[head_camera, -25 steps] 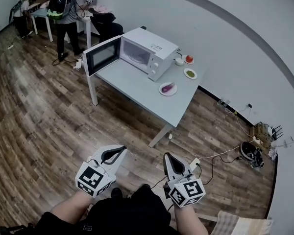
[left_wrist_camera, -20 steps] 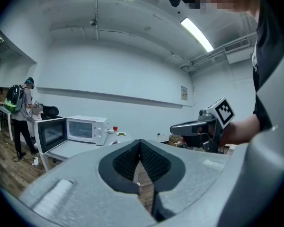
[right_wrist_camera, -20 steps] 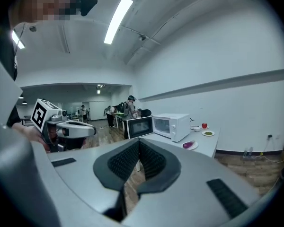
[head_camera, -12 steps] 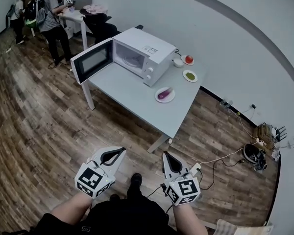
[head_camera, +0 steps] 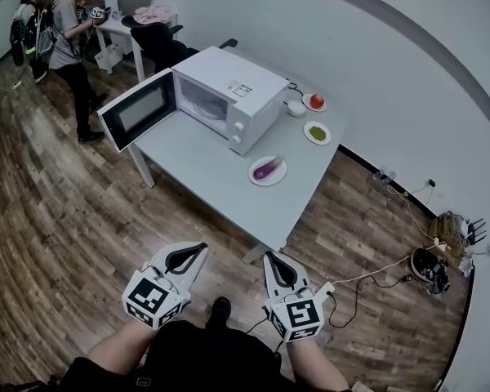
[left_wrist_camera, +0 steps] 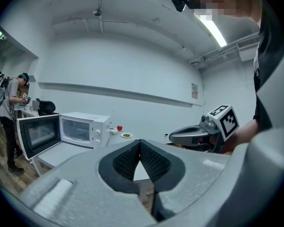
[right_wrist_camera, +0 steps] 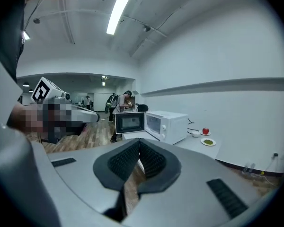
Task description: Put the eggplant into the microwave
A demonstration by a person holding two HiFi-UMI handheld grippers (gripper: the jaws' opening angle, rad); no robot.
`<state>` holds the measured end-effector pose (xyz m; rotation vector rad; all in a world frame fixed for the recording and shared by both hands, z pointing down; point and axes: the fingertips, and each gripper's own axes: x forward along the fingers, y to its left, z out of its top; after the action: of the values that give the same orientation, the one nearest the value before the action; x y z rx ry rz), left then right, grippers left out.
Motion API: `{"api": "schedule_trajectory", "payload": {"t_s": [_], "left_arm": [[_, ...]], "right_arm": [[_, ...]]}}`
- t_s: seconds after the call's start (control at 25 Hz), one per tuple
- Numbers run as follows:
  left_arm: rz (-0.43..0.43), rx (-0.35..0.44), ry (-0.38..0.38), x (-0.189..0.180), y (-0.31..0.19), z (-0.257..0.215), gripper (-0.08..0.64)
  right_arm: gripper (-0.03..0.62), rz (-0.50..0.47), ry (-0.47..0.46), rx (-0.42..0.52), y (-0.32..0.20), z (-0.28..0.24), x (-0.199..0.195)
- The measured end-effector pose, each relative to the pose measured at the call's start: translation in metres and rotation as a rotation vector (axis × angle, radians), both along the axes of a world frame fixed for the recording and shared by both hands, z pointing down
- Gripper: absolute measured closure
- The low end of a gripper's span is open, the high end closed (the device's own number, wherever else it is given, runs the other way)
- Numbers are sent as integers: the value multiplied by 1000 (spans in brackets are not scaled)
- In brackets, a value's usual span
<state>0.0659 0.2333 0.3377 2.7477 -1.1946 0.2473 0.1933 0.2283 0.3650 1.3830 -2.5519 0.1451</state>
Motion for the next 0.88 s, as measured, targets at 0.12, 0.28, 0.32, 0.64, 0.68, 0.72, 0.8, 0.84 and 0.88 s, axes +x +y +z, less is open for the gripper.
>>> {"api": "schedule_trajectory", "payload": {"t_s": [0.12,0.28,0.32,0.64,0.68,0.72,0.8,0.84,0.88], "left_arm": [[-17,-8,7,4,-20,3,552],[-38,-11,17,1,-47,5,552],[-37,-9,18,-1,-55,4,552],[-9,-2,12,-20,-110,14,552],[0,-3,12,-23,-116,14,552],[11,-2,9,-26,-121,15,552],[31,1,-2,-30,-133,18,552],[38,0,-7,-31,-140,20,552],[42,-5,-10,-31,-146,24,552]], "right_arm": [[583,-2,5,-14,-21,6,7],[583,3,46,-15,-44,12,7],[583,5,67,-8,-51,13,5],[583,63,190,26,-100,18,-14],[583,73,186,18,-107,19,-16],[583,83,182,12,-113,20,-18],[583,103,185,7,-127,23,-21],[583,111,195,9,-135,25,-21],[583,117,211,11,-141,28,-19]]}}
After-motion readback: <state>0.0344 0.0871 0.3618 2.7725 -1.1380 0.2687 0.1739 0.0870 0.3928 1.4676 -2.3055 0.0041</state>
